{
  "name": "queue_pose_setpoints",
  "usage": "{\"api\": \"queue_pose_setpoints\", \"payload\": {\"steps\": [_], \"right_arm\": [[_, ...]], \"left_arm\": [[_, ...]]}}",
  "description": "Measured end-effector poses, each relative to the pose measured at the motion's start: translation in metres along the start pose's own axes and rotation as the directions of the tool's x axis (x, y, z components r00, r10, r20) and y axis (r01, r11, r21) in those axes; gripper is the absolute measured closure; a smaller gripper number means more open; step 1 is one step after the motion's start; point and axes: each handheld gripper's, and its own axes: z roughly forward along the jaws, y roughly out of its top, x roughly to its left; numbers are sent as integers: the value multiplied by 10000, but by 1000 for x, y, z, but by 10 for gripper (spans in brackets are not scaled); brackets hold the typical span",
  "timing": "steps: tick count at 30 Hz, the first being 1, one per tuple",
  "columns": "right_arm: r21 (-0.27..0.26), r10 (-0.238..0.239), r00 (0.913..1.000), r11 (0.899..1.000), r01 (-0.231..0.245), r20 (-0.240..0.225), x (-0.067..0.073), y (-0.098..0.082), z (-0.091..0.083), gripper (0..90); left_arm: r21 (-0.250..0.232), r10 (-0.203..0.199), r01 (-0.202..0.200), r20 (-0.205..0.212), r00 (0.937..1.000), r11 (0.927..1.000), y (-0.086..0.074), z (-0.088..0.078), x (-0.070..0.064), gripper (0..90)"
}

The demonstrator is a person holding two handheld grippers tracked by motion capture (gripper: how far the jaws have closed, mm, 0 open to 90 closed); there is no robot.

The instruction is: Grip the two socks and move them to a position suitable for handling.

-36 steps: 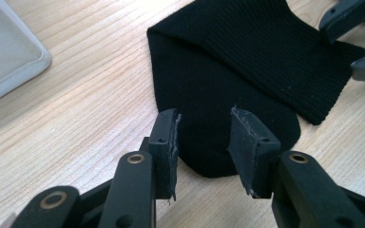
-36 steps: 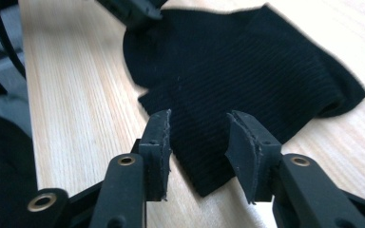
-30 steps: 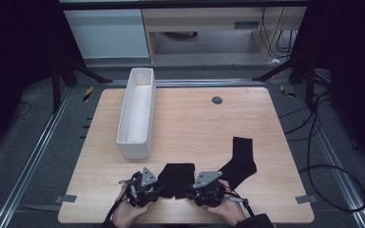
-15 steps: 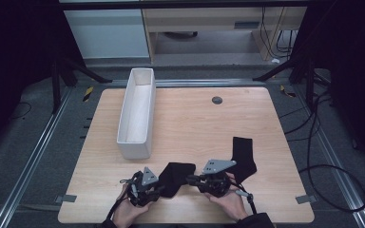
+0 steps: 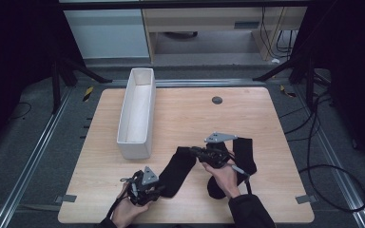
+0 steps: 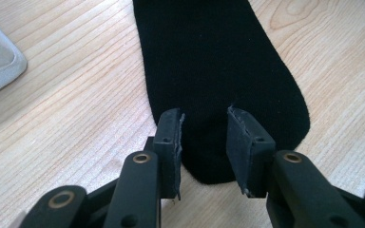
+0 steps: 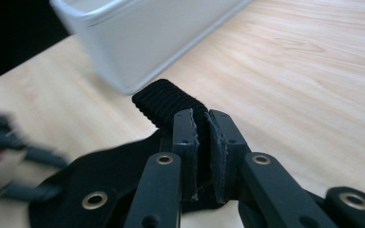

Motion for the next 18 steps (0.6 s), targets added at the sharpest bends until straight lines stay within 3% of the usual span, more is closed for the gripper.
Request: {"api": "queue_pose_setpoints", "payload": {"steps": [4, 7, 11, 12, 18], "right_arm": [[201, 291, 9974, 9993, -305, 652, -10, 11, 19, 816], [340, 544, 9903, 9977, -592, 1281, -16, 12, 32, 816], [413, 913, 9713, 9939, -1027, 2196, -27, 11, 42, 814], [519, 1085, 9615, 9907, -1254, 2523, -34, 10, 45, 811], [658, 895, 9541, 9914, -1127, 2859, -42, 4, 52, 769]], "left_arm": [[9, 32, -32, 36, 10000, 10000, 0, 0, 0, 647], [23, 106, -106, 19, 9999, 9999, 0, 0, 0, 649], [51, 193, -193, 43, 9998, 9998, 1, 0, 1, 651], [42, 162, -162, 35, 9999, 9999, 1, 0, 2, 650], [-2, 131, -131, -14, 9999, 9999, 2, 1, 3, 645]]}}
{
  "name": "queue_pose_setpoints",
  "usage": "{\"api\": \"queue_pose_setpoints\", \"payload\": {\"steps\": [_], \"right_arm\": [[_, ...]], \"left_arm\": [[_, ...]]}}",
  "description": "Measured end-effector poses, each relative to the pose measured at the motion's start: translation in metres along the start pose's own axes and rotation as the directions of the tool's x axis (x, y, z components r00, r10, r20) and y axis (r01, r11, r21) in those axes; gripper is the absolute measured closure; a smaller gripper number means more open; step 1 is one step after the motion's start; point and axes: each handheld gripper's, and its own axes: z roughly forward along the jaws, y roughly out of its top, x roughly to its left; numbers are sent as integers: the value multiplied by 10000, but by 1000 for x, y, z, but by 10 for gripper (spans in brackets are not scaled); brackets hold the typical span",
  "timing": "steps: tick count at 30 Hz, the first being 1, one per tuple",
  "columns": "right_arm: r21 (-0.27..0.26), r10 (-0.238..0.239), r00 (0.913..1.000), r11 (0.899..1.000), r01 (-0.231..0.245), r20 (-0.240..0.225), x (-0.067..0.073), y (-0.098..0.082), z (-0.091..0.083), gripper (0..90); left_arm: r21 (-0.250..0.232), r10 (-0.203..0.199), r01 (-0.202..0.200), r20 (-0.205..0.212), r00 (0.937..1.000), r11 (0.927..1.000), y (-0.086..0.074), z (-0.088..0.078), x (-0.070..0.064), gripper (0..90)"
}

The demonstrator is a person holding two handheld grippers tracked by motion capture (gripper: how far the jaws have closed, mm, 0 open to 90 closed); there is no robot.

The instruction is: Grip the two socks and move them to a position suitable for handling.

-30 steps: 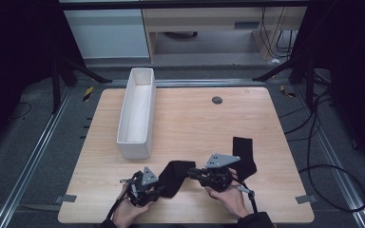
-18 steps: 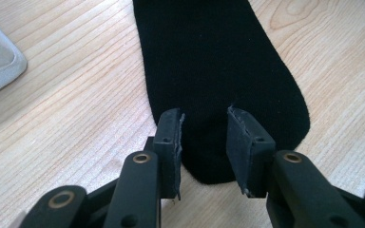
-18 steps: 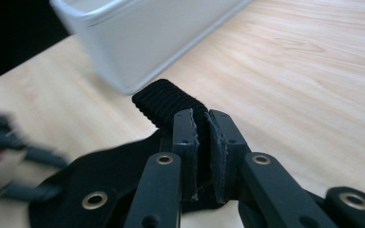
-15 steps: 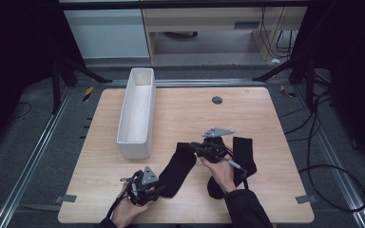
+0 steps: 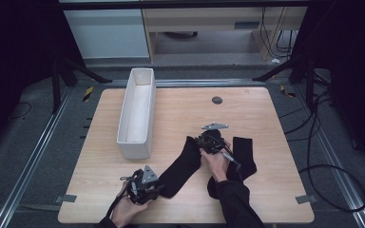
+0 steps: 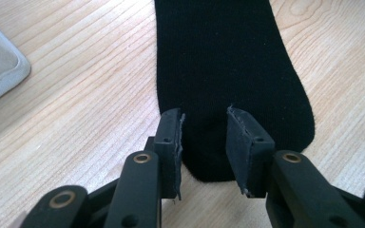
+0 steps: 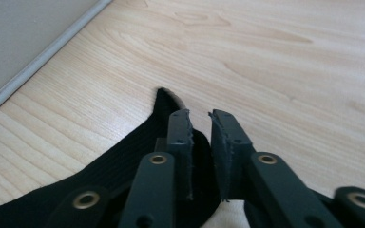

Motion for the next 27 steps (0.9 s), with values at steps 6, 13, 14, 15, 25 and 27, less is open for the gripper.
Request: {"api": "queue_pose_setpoints", "payload": {"steps": [6, 13, 14, 15, 25, 27], "right_arm": [[-853, -689, 9976, 9939, 696, 108, 1, 4, -12, 629], [-1566, -769, 9970, 9846, 775, 101, -13, 6, -44, 561], [-1557, -797, 9967, 9845, 809, 141, -15, 5, -48, 552], [-1565, -888, 9958, 9835, 911, 216, -18, 3, -54, 542], [-1724, -660, 9968, 9823, 729, 458, -53, -29, -98, 461], [-1736, -515, 9973, 9830, 598, 520, -60, -35, -104, 452]], "left_arm": [[-50, -67, 67, -51, 10000, 10000, 0, 0, 1, 624], [-505, -181, 165, -323, 9993, 9986, 3, -10, 0, 549], [-586, -226, 206, -349, 9991, 9981, 4, -12, 0, 541], [-665, -286, 263, -340, 9990, 9974, 5, -14, 1, 532], [-1061, -548, 500, -428, 9976, 9931, 18, -21, 0, 463], [-1201, -629, 570, -457, 9970, 9911, 24, -21, 0, 454]]}}
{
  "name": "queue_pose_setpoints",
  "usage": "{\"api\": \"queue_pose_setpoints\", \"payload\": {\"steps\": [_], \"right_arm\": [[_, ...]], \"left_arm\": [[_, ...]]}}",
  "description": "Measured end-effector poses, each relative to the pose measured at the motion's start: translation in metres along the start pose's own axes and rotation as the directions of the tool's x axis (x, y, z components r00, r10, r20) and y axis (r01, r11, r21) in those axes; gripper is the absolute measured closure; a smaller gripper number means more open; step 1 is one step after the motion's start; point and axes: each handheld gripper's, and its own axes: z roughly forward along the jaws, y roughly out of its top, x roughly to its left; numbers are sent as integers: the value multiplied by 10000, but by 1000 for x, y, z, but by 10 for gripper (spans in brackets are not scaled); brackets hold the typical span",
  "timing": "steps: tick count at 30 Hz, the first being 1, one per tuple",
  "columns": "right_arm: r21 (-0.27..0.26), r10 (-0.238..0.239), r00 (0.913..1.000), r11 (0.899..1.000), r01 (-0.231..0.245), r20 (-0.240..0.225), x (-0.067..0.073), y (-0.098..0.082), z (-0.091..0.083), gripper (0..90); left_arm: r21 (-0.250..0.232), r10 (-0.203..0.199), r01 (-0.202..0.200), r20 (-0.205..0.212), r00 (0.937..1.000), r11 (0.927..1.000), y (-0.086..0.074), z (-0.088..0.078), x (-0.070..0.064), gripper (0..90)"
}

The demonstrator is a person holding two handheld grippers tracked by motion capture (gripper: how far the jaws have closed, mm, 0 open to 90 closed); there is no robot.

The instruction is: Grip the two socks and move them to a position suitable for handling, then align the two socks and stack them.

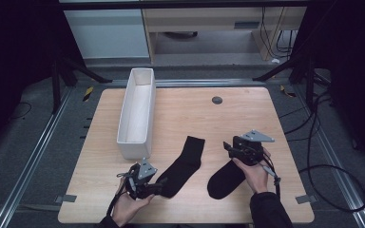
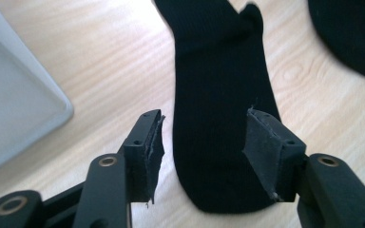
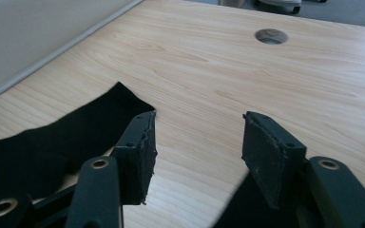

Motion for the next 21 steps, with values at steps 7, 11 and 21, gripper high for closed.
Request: {"api": "queue_pose_setpoints", "payload": {"steps": [7, 11, 21], "right_arm": [[-57, 246, 9980, 9997, -243, 577, -30, -8, -19, 391], [-83, 436, 9948, 9990, -430, 922, -46, -10, -25, 375], [307, 674, 9911, 9970, -713, 1146, -71, -19, -16, 394]], "left_arm": [[-276, -49, 54, 195, 9998, 9996, 20, 7, -7, 437], [-302, -28, 40, 380, 9993, 9995, 30, 16, -16, 435], [-232, 268, -251, 777, 9966, 9994, 51, 38, -40, 437]]}}
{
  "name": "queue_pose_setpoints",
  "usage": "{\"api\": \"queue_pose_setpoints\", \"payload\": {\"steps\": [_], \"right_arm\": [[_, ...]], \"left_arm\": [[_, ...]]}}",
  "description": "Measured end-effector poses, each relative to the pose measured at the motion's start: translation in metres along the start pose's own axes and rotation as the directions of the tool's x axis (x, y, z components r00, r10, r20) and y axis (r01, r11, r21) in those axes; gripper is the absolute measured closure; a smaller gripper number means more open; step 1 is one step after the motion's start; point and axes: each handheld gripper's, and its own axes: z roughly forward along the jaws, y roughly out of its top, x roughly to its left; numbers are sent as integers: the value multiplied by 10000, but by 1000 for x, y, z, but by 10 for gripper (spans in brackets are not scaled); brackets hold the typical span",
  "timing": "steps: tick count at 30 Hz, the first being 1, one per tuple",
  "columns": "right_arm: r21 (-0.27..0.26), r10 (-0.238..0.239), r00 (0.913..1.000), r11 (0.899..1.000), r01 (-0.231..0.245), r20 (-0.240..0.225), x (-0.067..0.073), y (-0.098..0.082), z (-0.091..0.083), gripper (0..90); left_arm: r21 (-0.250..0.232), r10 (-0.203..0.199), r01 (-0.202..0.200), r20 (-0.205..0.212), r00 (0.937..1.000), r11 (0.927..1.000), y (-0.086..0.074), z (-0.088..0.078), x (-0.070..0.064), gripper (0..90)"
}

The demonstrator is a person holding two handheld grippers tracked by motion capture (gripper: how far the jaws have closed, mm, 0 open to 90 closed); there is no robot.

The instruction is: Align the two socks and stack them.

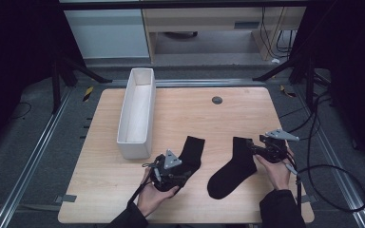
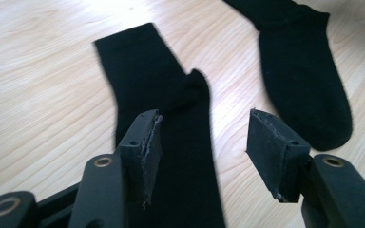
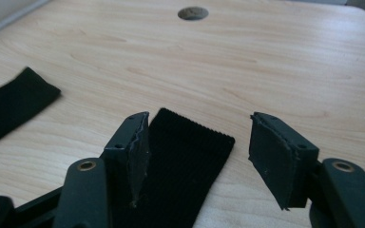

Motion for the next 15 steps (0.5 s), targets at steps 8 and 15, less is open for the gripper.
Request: {"api": "queue_pose_setpoints", "payload": {"steps": [8, 15], "right_arm": [[485, -231, 9997, 9986, 230, 25, -1, -6, 16, 434], [972, -424, 9990, 9944, 409, 138, -5, -12, 30, 475]], "left_arm": [[288, 476, -487, 365, 9982, 9984, 9, 27, -24, 441], [642, 473, -536, 967, 9942, 9965, 9, 48, -44, 453]]}}
